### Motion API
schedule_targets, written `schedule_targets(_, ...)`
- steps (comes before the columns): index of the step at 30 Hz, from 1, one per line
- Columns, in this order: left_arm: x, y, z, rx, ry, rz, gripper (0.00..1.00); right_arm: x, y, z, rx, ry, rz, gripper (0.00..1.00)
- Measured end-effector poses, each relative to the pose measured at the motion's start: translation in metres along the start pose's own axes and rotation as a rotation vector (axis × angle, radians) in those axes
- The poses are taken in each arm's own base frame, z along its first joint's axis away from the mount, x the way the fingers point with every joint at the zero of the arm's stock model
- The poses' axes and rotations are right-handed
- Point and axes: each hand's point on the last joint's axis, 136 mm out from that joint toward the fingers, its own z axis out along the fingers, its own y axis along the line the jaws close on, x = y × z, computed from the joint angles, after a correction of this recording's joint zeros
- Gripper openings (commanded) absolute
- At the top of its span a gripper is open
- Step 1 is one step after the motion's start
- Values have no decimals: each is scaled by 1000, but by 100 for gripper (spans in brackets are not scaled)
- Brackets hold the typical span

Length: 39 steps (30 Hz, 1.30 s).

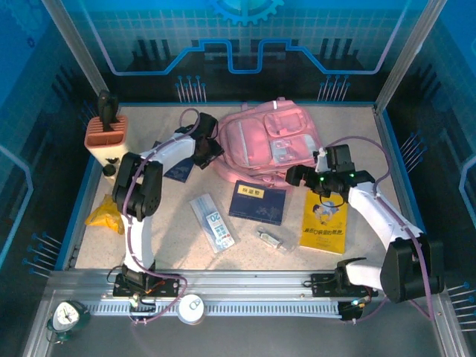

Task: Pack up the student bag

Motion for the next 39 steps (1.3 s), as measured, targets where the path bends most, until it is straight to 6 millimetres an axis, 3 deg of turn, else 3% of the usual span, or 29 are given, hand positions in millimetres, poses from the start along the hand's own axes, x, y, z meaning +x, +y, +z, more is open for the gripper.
schedule_targets(5, 20, -34, -48, 108, -26, 75, 71, -2, 1, 3, 5, 13, 113, 91)
schedule_targets(10, 66, -59, -85, 207, -5, 172, 73, 4, -1, 22, 24, 49, 233, 91)
schedule_targets(16, 115, -68, -87, 231, 63, 281, 74, 1, -9, 47, 45, 39, 348, 80)
schedule_targets(22, 144, -53, -77, 199, 109, 350, 73, -2, -20, 77, 58, 28, 447, 76)
schedule_targets(29, 161, -44, -79, 205, 123, 396, 71, -9, -29, 107, 72, 8, 481, 55)
schedule_targets(35, 164, -47, -85, 228, 118, 441, 70, -25, -28, 115, 78, -24, 485, 23)
schedule_targets(39, 169, -53, -88, 254, 110, 499, 67, -37, -22, 114, 57, -54, 490, 9)
